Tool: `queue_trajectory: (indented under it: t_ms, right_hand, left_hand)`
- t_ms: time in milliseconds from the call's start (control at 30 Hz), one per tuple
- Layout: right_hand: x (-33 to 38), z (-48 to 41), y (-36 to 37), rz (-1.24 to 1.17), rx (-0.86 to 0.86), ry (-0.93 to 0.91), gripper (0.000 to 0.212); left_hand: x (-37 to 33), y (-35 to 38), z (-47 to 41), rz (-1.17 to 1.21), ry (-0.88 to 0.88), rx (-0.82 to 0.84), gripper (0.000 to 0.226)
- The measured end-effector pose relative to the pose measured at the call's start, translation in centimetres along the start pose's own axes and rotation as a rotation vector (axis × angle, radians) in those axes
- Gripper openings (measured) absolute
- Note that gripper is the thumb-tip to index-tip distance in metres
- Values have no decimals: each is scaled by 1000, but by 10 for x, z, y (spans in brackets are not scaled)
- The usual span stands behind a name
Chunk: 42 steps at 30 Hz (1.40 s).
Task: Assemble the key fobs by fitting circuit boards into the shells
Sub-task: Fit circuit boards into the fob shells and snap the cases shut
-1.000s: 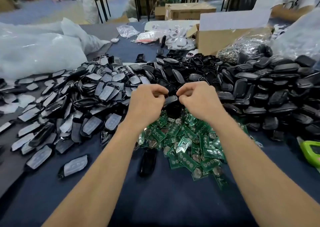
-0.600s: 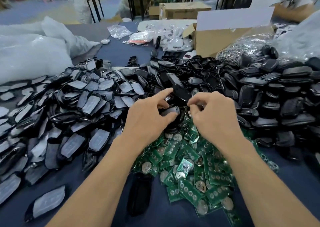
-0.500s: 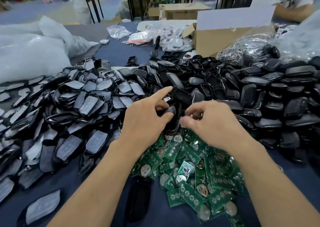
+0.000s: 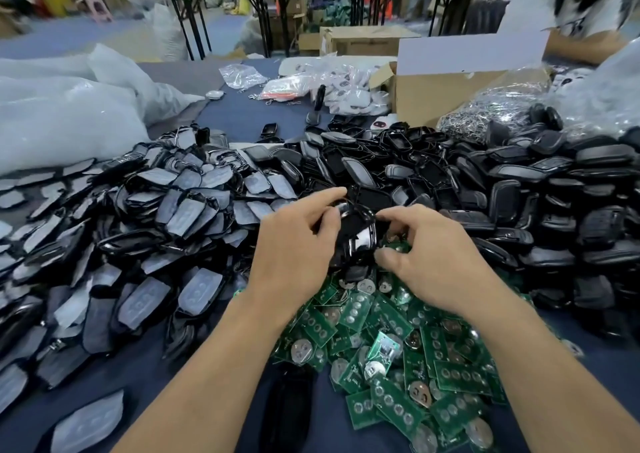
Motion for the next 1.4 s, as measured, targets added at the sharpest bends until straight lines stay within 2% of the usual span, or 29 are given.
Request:
queue_trajectory:
  t_ms: [100, 200, 267, 367, 500, 567, 633, 733, 800, 933, 1033, 1133, 1300, 1400]
  right_hand:
    - [2, -2, 4, 118, -27, 0, 48]
    - [5, -2, 4, 157, 1, -13, 57]
    - [6, 1, 4, 86, 34, -30, 60]
    - [7, 3, 1, -64, -10, -40, 54]
    - [6, 3, -7, -120, -120, -17, 33]
    - [6, 2, -9, -182, -155, -10, 26]
    - [7, 2, -10, -267, -259, -13, 18]
    - [10, 0, -8, -698, -379, 43, 14]
    - [15, 0, -1, -931, -349, 85, 22]
    - [21, -4, 12, -1130, -246, 156, 33]
    - [21, -8, 12, -1169, -242, 185, 24]
    - [24, -12, 12, -1172, -242, 193, 14]
    - [24, -14, 16, -1059, -223, 176, 12]
    - [23, -14, 16, -1049, -219, 173, 11]
  left_hand:
    - [0, -4, -3, 223, -107, -96, 31]
    - [0, -7, -5, 288, -191, -160, 28]
    - [1, -9, -6, 309, -235, -197, 26]
    - [0, -11, -8, 313, -281, -203, 31]
    - [-3, -14, -9, 213, -310, -150, 33]
    - [-3, -21, -10, 35, -244, -149, 33]
    - [-2, -26, -11, -187, -141, -94, 42]
    - [0, -23, -10, -294, -97, 157, 57]
    - [1, -24, -10, -331, -91, 264, 52]
    - [3, -28, -6, -421, -44, 285, 50]
    - [0, -26, -5, -404, 0, 210, 42]
    - [-7, -21, -5, -520, 97, 136, 32]
    - [-9, -18, 2, -661, 159, 250, 54]
    - [-9, -18, -1, -562, 143, 236, 50]
Point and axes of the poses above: each hand's wrist, its own z-axis away from the middle knuckle, its own y-axis out of the palm, x = y × z, the point moved 1 cm from there along -z, towards the middle knuckle, and after that the axes turned 5 degrees about -y, right-handed, at the moved point
